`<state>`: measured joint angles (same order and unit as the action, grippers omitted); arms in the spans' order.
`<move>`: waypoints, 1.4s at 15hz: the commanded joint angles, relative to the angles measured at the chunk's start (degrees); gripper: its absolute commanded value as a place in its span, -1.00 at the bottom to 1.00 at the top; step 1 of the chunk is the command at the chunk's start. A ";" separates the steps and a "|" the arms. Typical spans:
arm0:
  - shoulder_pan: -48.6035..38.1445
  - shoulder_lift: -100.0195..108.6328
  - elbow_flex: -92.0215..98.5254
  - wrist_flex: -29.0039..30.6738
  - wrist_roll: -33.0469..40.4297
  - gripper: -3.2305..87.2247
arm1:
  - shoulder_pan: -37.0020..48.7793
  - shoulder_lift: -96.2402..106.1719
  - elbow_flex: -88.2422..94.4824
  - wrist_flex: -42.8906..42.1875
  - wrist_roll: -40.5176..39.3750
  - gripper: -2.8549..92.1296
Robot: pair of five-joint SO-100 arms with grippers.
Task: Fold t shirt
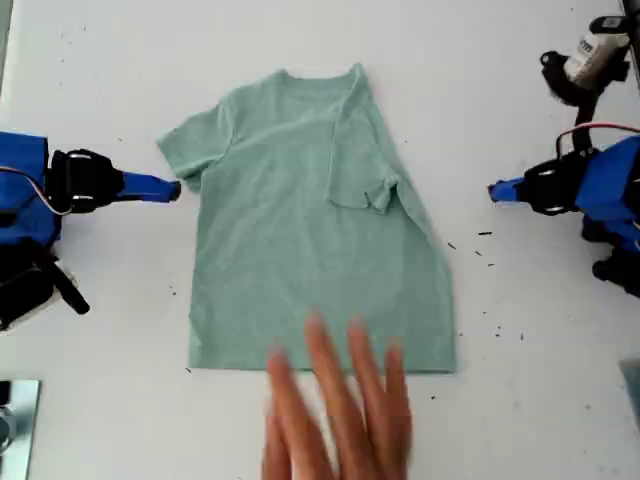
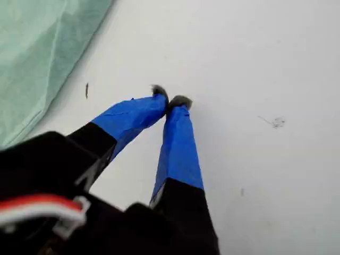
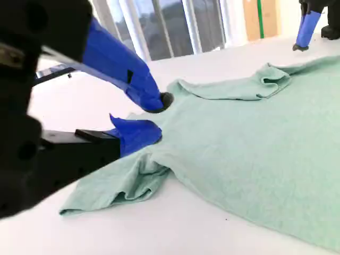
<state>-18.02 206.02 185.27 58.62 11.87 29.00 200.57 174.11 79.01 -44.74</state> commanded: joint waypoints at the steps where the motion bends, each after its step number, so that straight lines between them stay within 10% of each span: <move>1: 0.53 0.44 0.62 0.18 -0.62 -0.81 | 0.09 0.18 2.99 -0.35 -0.09 -0.89; 15: 3.43 0.44 -0.70 0.53 -3.60 -0.82 | 0.09 0.26 2.99 -0.35 -0.09 -0.89; 19: 7.56 -1.05 -13.10 2.02 -17.14 -0.94 | -1.76 0.44 2.72 -0.79 31.11 -0.85; 20: 7.47 -6.94 -19.42 4.92 -18.72 -0.94 | -3.25 0.44 2.11 -0.79 19.16 -0.85; 21: 8.35 -16.61 -26.46 6.86 -19.86 -0.94 | -4.22 0.44 2.46 0.35 25.05 -0.86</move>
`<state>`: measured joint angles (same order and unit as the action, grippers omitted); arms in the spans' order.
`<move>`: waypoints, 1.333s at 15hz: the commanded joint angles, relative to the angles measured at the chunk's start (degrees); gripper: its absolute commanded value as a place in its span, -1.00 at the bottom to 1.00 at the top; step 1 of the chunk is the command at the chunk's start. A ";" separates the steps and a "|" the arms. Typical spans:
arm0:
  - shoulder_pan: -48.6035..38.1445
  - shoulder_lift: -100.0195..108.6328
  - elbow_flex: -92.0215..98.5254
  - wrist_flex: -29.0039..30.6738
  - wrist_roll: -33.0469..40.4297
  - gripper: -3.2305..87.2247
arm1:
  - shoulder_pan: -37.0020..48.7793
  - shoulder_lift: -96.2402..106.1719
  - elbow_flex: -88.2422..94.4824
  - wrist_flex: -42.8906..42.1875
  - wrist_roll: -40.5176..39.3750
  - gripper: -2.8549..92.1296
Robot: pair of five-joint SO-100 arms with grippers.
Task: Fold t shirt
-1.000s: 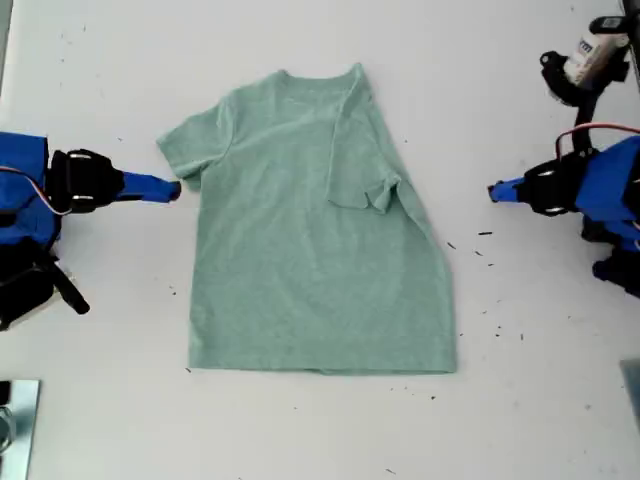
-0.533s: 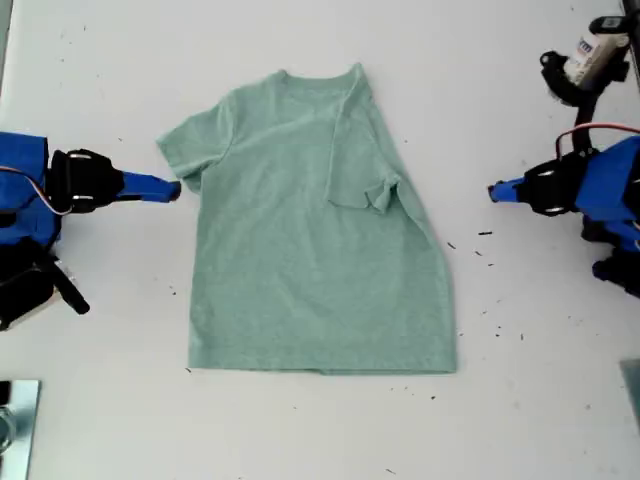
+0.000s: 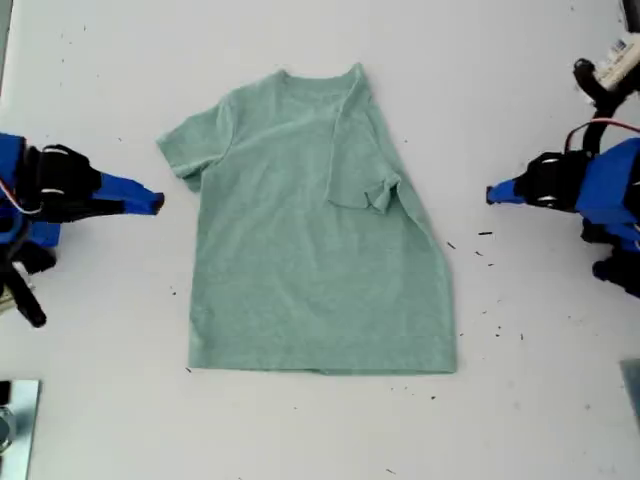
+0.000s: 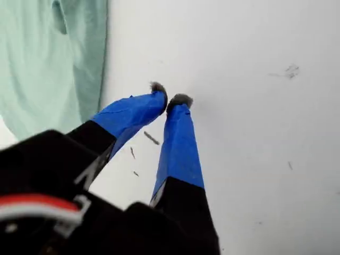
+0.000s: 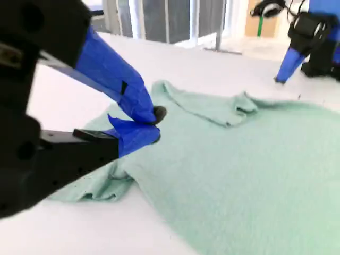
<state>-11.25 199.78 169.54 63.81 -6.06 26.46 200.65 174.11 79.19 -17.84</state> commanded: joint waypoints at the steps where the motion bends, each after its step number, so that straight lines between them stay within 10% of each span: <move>1: 1.76 -23.55 -19.69 5.45 -1.67 -0.94 | -1.85 0.35 2.46 -1.14 -3.25 -0.89; 6: -11.78 -54.40 -51.42 27.69 16.08 -0.94 | -1.23 0.35 -2.29 -4.48 -8.79 -0.89; 11: -26.81 -72.51 -56.07 27.33 28.83 -0.44 | -2.02 0.35 -3.34 0.97 -6.06 -0.73; 20: -35.86 -80.33 -43.95 10.55 31.29 -0.34 | -5.19 0.35 -2.64 0.62 -6.15 -0.75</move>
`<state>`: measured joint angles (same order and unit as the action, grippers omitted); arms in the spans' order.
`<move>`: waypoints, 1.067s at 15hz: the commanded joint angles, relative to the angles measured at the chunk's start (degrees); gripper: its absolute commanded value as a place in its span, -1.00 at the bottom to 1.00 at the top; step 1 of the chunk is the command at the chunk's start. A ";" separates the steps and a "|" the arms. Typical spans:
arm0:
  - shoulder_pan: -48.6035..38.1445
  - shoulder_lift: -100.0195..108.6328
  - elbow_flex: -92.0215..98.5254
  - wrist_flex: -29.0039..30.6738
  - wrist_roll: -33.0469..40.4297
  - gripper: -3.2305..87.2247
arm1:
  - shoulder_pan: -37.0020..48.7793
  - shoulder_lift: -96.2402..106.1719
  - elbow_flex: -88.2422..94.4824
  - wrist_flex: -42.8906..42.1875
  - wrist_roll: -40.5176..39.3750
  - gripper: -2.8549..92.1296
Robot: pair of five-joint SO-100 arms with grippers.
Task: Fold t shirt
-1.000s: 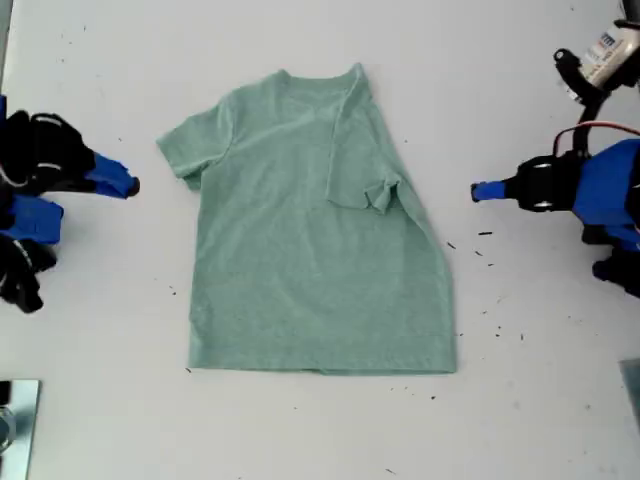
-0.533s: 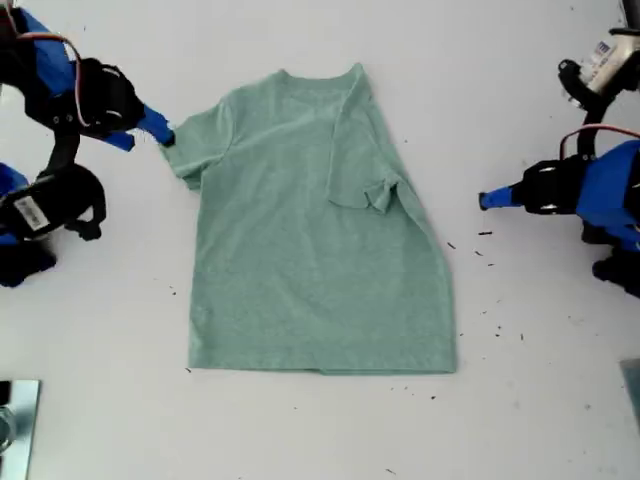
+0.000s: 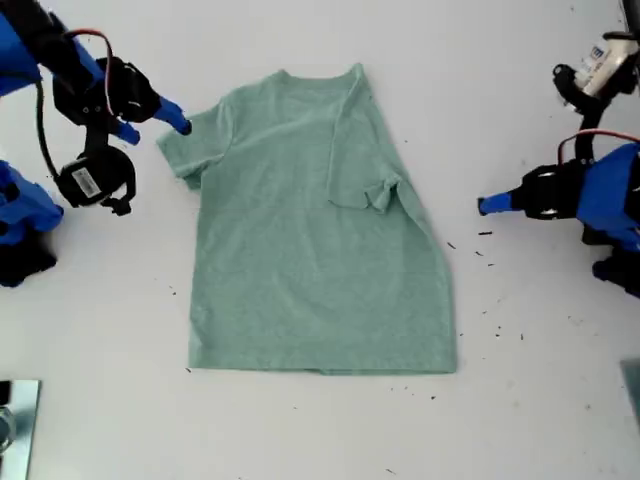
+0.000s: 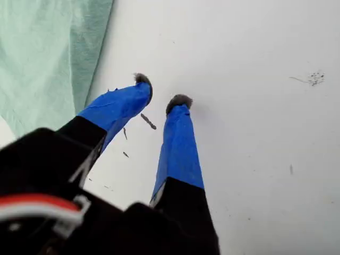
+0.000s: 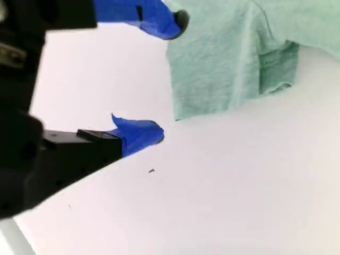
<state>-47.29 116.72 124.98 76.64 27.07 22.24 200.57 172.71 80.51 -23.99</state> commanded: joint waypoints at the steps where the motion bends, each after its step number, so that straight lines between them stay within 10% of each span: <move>1: -0.18 3.52 3.08 -4.22 -2.81 -0.35 | -1.41 0.44 -1.32 -0.70 0.00 -0.75; 8: 1.58 -5.98 18.72 -24.70 -4.39 -0.44 | -3.69 0.44 -1.85 0.26 0.88 -0.77; 11: 4.48 -16.35 11.87 -24.96 -2.72 -0.92 | -4.57 0.44 -1.85 0.70 2.11 -0.78; 16: 10.90 -12.83 -0.70 -17.75 -4.57 -0.93 | -5.10 0.44 -1.93 1.41 3.08 -0.79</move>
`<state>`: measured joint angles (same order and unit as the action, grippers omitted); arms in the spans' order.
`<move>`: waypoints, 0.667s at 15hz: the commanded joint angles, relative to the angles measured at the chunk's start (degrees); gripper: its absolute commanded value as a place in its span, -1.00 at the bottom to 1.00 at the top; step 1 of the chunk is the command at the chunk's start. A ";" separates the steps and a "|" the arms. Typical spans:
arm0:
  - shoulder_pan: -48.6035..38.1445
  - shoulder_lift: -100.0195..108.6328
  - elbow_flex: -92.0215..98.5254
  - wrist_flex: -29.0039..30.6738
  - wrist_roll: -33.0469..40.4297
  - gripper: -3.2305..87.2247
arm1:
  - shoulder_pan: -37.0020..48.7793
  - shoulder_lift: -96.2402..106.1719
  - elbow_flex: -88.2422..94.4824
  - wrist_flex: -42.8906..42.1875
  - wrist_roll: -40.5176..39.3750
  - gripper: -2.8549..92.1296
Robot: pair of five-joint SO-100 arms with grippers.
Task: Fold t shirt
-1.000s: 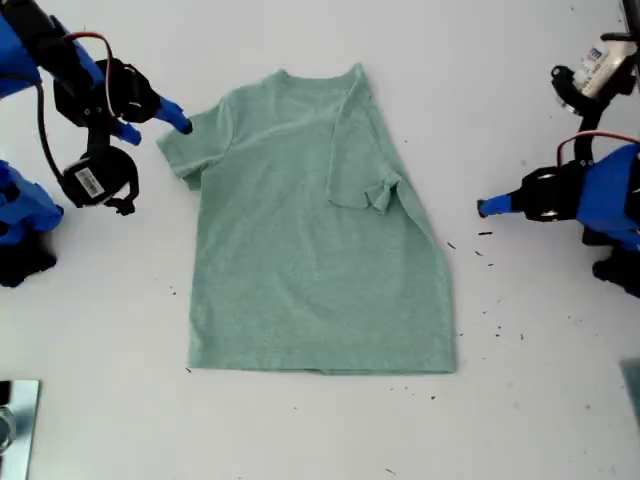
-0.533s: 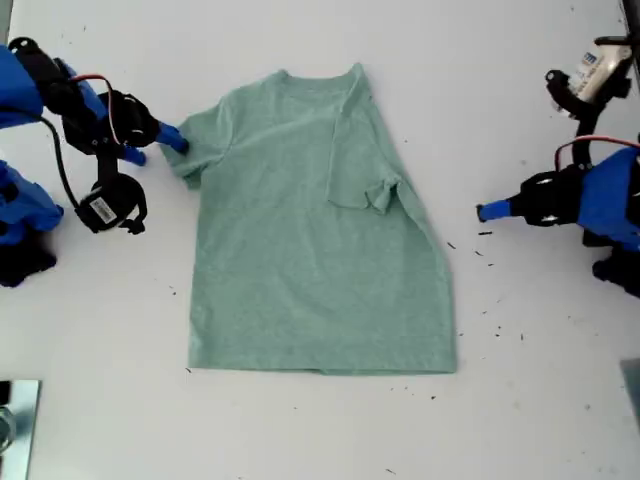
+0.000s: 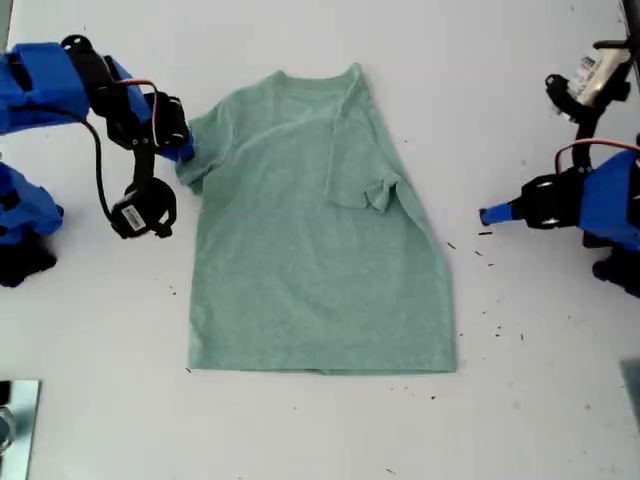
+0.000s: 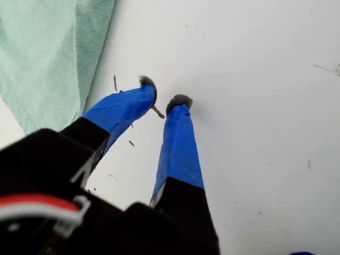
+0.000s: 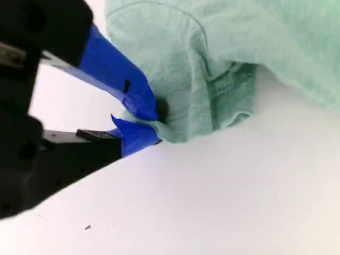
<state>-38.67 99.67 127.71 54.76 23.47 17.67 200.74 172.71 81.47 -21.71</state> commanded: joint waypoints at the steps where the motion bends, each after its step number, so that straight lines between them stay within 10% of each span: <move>1: 2.20 8.00 -8.00 10.37 -2.02 -0.93 | -0.53 0.26 -1.93 0.53 0.79 -0.79; 4: 0.53 11.69 -21.80 21.09 -2.11 -0.93 | -0.70 0.26 -1.93 0.53 1.05 -0.79; 10: 8.44 5.63 -31.90 11.34 0.00 -0.93 | -2.02 0.26 -1.49 0.44 2.29 -0.79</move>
<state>-32.52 105.91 101.25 68.12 22.76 16.26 200.74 172.71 81.47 -20.13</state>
